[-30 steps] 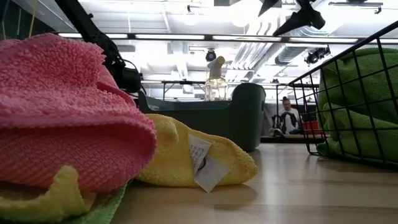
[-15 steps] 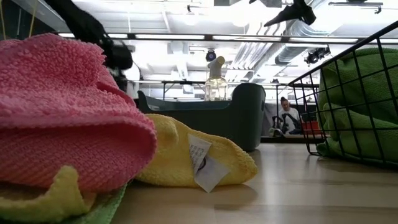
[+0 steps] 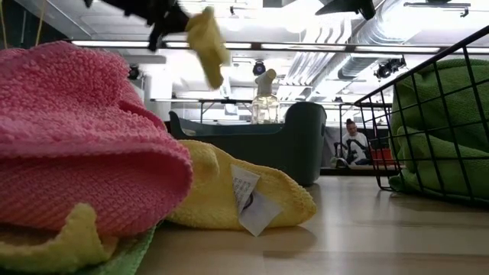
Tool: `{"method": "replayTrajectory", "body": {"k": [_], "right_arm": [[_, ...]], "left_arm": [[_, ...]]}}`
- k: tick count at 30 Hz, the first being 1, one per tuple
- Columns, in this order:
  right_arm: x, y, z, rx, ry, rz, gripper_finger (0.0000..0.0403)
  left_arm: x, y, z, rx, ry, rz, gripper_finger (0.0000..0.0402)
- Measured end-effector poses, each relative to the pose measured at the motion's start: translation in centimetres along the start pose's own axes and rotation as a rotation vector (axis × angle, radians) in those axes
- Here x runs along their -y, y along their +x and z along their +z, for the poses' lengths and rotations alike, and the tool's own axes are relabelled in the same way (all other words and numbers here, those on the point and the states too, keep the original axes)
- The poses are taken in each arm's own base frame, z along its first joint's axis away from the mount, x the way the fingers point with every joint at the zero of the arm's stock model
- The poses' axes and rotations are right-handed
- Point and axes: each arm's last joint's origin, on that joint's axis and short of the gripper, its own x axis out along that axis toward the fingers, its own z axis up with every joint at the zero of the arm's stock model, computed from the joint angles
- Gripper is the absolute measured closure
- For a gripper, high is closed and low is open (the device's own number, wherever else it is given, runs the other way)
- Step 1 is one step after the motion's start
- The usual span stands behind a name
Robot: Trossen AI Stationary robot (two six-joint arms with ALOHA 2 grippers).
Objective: Sort microfiber towel by color & place in baskets
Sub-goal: Put the top yellow microfiber cloth into the blue bin
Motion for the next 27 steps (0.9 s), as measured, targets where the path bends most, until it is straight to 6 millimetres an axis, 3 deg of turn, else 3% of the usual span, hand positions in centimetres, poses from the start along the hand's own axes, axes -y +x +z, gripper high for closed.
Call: {"method": "replayTrajectory", "body": {"k": [4, 7, 13, 17, 20, 24, 27], "right_arm": [[0.0, 0.0, 0.0, 0.01, 0.0, -0.011, 0.01], [0.0, 0.0, 0.0, 0.01, 0.0, -0.011, 0.01], [0.0, 0.0, 0.0, 0.01, 0.001, -0.011, 0.01], [0.0, 0.0, 0.0, 0.009, 0.015, -0.011, 0.01], [0.0, 0.0, 0.0, 0.004, 0.018, -0.012, 0.01], [0.1, 0.0, -0.2, -0.01, 0.027, -0.013, 0.01], [0.1, 0.0, -0.2, -0.016, 0.025, -0.009, 0.01]], "left_arm": [[3.3, 2.0, -1.1, 0.043, 0.061, -0.165, 0.0401], [4.8, 3.8, -2.9, -0.041, 0.113, -0.286, 0.0401], [5.4, 7.5, -6.7, -0.246, -0.02, -0.394, 0.0401], [3.8, 9.8, -8.3, -0.315, -0.15, -0.281, 0.0401], [0.9, 11.1, -8.2, -0.306, -0.23, -0.136, 0.0401], [-3.0, 11.8, -9.2, -0.413, -0.242, 0.055, 0.0401], [-4.3, 11.8, -10.2, -0.506, -0.218, 0.115, 0.0401]]}}
